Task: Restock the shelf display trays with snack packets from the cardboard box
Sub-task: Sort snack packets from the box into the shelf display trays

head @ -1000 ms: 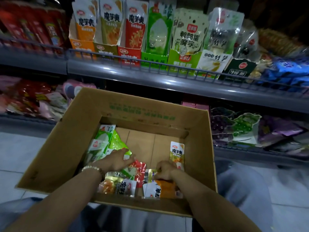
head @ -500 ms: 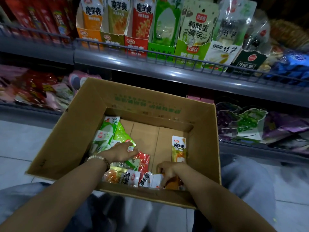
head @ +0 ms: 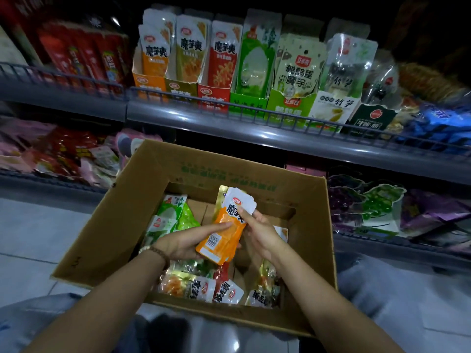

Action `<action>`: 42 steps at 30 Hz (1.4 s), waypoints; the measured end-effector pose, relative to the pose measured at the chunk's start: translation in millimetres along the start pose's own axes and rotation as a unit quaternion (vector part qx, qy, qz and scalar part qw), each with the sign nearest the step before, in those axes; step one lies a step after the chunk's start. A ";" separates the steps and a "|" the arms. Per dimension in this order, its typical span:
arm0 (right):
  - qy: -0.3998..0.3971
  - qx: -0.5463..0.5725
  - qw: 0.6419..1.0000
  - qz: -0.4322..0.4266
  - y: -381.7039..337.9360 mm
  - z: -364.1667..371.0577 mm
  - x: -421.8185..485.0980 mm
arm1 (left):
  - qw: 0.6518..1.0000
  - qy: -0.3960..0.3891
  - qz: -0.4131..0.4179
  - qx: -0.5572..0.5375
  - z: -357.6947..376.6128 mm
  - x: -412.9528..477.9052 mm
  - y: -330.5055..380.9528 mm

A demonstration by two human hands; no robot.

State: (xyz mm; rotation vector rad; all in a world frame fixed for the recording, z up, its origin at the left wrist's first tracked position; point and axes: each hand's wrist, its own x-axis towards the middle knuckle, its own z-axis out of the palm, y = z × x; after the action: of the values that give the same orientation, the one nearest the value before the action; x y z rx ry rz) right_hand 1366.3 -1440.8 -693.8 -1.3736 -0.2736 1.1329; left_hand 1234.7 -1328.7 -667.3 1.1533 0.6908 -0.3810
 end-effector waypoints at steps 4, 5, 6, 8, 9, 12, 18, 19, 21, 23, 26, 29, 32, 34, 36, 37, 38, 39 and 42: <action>0.021 0.078 0.997 -0.021 -24.3 11.6 -8.9 | 0.997 0.038 0.061 0.017 1.8 -10.3 22.1; 0.022 0.082 0.996 -0.030 -28.4 14.1 -10.9 | 0.993 0.063 0.097 0.018 3.5 -14.9 27.8; 0.021 0.081 0.996 -0.044 -33.4 18.2 -14.5 | 0.987 0.088 0.133 0.021 2.9 -15.4 30.4; 0.012 0.077 0.995 -0.066 -40.7 25.3 -21.0 | 0.971 0.131 0.197 0.022 7.9 -21.5 36.8; 0.008 0.074 0.994 -0.075 -43.0 28.5 -23.3 | 0.961 0.152 0.228 0.031 11.6 -28.0 40.5; 0.017 0.073 0.993 -0.095 -49.9 36.6 -29.5 | 0.937 0.198 0.278 0.073 17.0 -39.6 45.5; 0.062 0.040 0.991 -0.111 -66.2 40.6 -33.5 | 0.907 0.277 0.318 0.011 19.8 -55.7 44.2; 0.068 0.025 0.990 -0.120 -70.1 40.4 -34.3 | 0.905 0.282 0.317 0.008 19.9 -58.0 44.2; 0.076 -0.008 0.987 -0.145 -78.6 42.4 -36.2 | 0.912 0.275 0.304 0.013 22.0 -60.4 44.7; 0.084 -0.039 0.981 -0.168 -83.7 47.4 -36.0 | 0.921 0.249 0.300 -0.010 28.5 -61.8 44.1; 0.105 -0.098 0.965 -0.219 -88.9 58.6 -35.3 | 0.927 0.213 0.309 0.007 38.3 -65.3 44.9; 0.094 -0.118 0.956 -0.250 -92.0 69.7 -36.1 | 0.942 0.155 0.296 -0.018 40.2 -70.1 46.4; 0.044 -0.127 0.968 -0.214 -95.7 78.4 -39.0 | 0.953 0.100 0.281 -0.049 37.4 -72.9 48.3; 0.030 -0.150 0.964 -0.219 -95.8 80.1 -39.3 | 0.952 0.095 0.276 -0.097 34.8 -74.8 50.1; 0.056 -0.179 0.944 -0.271 -98.0 77.7 -38.1 | 0.950 0.105 0.265 -0.128 31.2 -79.2 51.6; 0.070 -0.197 0.933 -0.293 -99.6 75.4 -36.5 | 0.952 0.112 0.257 -0.122 27.3 -80.7 51.4; 0.075 -0.205 0.929 -0.300 -101.1 72.6 -34.5 | 0.955 0.109 0.253 -0.107 23.5 -82.5 51.1; 0.071 -0.200 0.934 -0.287 -104.5 70.4 -33.4 | 0.958 0.103 0.248 -0.097 19.7 -83.7 50.7; 0.031 -0.165 0.964 -0.206 -117.1 65.9 -32.3 | 0.959 0.114 0.245 -0.079 9.5 -89.2 51.3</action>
State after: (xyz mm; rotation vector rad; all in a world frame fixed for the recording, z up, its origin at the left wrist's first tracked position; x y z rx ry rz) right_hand 1357.1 -1400.6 -561.9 -1.5486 -0.6930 0.7156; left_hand 1202.9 -1324.4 -569.0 1.1801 0.5961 0.2276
